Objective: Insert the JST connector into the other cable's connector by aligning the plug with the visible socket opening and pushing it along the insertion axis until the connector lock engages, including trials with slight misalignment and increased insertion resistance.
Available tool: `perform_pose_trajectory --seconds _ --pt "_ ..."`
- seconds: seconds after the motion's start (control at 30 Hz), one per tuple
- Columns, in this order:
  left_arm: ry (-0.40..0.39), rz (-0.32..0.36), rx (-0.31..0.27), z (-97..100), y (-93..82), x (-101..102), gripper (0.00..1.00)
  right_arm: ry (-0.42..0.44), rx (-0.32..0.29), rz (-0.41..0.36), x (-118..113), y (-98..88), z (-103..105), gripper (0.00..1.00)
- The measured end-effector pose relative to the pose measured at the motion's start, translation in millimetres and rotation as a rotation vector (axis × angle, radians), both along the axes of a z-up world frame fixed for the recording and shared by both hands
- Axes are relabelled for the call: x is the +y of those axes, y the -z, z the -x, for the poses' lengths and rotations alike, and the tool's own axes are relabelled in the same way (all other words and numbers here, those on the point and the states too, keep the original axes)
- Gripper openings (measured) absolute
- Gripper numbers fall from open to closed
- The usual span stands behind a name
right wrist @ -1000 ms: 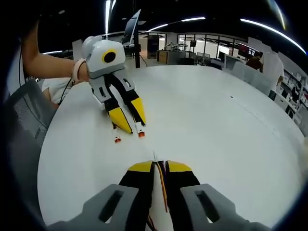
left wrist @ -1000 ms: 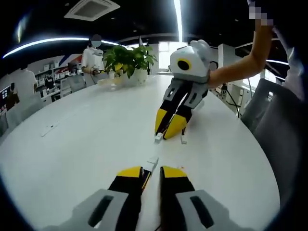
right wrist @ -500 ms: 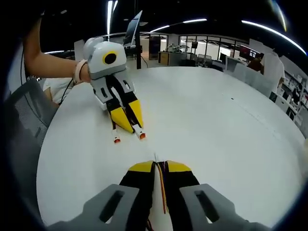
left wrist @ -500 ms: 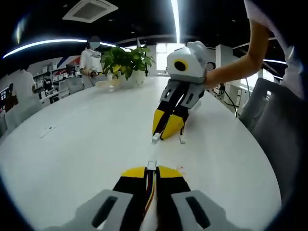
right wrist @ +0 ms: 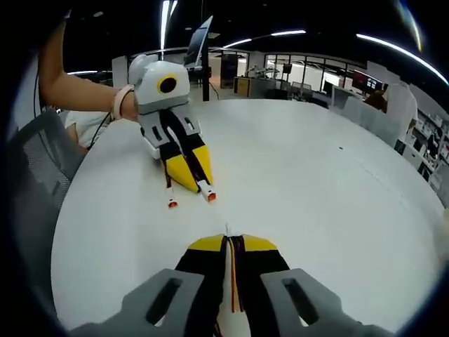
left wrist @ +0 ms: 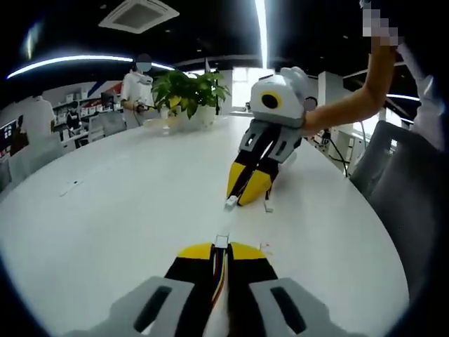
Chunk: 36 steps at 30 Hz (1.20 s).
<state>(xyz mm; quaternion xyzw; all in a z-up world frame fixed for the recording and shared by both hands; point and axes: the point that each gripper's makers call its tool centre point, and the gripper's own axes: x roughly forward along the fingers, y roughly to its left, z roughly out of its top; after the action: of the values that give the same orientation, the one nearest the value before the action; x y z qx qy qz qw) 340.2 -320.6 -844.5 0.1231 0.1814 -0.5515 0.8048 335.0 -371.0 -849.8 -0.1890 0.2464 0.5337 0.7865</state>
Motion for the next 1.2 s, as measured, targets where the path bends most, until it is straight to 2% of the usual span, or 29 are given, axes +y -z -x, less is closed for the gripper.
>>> perform_pose_trajectory --seconds 0.2,0.6,1.2 --pt "0.017 0.02 0.015 4.2 -2.8 -1.9 0.0 -0.012 -0.005 -0.01 3.5 -4.9 1.0 0.04" --pt "0.034 0.06 0.0 6.5 -17.8 -7.6 0.0 -0.042 0.009 -0.052 15.2 -14.8 7.7 0.04" --pt "0.072 0.038 0.006 15.0 -16.0 -11.6 0.0 -0.085 0.003 -0.065 24.6 -20.9 14.4 0.04"
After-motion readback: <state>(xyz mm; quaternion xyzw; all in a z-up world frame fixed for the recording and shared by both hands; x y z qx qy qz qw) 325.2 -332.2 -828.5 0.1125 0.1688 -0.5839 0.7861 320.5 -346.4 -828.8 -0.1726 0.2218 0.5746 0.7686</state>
